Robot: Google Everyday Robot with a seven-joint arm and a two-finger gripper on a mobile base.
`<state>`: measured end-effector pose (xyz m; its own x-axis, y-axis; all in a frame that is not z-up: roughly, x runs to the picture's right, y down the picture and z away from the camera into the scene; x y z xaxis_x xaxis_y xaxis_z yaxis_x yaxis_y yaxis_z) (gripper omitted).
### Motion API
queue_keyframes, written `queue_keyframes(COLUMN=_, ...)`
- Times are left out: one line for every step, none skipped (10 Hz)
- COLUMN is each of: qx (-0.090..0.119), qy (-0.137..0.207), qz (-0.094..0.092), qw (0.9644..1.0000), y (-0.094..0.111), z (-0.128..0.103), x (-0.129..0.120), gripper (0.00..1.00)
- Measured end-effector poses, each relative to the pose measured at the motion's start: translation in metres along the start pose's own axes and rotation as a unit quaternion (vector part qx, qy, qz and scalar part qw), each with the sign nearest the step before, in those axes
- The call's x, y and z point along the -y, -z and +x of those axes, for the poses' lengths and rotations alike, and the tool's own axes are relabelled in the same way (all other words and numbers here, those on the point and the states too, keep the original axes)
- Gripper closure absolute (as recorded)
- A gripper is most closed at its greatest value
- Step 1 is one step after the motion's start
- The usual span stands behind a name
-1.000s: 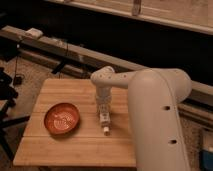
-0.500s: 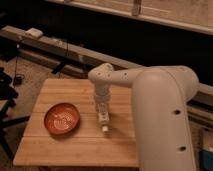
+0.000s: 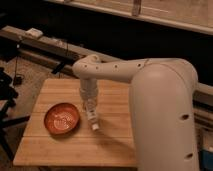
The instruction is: Place the bottle in the ceramic bowl
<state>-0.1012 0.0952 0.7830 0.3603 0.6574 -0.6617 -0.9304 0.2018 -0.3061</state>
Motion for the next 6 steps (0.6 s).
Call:
queue_keyframes(qx=-0.002, qy=0.020, qz=-0.007, qw=0.9998, y=0.003, z=-0.004, x=-0.016, gripper=1.00)
queue_keyframes(qx=-0.003, qy=0.035, qz=-0.012, qw=0.9993, y=0.003, z=-0.007, x=-0.028, gripper=1.00)
queue_keyframes(qx=-0.007, qy=0.056, qz=-0.018, qw=0.9983, y=0.001, z=-0.009, x=-0.044, gripper=1.00)
queue_keyframes(qx=-0.010, qy=0.070, qz=-0.023, qw=0.9973, y=-0.001, z=-0.012, x=-0.052, gripper=1.00)
queue_keyframes(qx=-0.012, qy=0.082, qz=-0.028, qw=0.9962, y=-0.004, z=-0.015, x=-0.058, gripper=1.00)
queue_keyframes(qx=-0.017, qy=0.099, qz=-0.032, qw=0.9945, y=-0.010, z=-0.020, x=-0.069, gripper=1.00)
